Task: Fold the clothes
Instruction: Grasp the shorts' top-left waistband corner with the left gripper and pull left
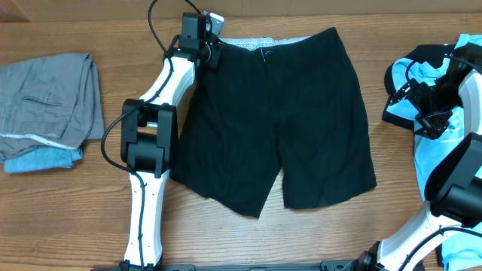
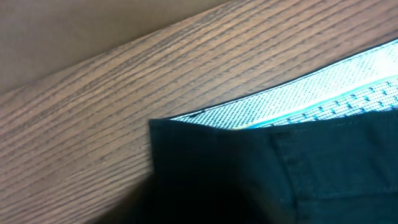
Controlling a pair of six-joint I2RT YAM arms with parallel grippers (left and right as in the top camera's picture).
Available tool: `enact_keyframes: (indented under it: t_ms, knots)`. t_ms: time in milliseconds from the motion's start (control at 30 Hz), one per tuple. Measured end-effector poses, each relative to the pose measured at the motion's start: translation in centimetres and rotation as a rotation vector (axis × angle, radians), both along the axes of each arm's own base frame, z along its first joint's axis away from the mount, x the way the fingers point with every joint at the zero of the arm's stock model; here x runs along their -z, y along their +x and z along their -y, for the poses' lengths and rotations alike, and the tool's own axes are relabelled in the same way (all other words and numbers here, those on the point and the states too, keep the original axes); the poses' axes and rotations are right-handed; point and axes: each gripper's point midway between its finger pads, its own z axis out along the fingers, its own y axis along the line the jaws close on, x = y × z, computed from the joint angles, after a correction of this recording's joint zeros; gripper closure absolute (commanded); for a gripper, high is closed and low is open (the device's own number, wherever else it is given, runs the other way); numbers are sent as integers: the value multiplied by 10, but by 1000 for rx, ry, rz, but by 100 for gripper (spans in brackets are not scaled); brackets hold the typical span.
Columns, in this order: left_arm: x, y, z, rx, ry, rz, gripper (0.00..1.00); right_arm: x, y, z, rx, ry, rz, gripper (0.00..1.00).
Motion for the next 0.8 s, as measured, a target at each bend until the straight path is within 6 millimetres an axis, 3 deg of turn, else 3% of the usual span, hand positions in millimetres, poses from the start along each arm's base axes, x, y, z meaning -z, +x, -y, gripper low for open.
enact_keyframes:
  t_ms: [200,367,500,633,733,800]
  knots:
    - [11,-10,-10,-71,9,-66,86,0,0,0,0,0,0,0]
    - [17,-27,-35,-229,9,-173,92,0,0,0,0,0,-1,0]
    - [20,-49,-87,-454,-55,-302,94,0,0,0,0,0,0,0]
    - [23,-84,-155,-685,-130,-459,93,0,0,0,0,0,0,0]
    - [24,-113,-193,-795,-196,-575,88,0,0,0,0,0,0,0]
    - [25,-127,-205,-832,-246,-640,84,0,0,0,0,0,-1,0]
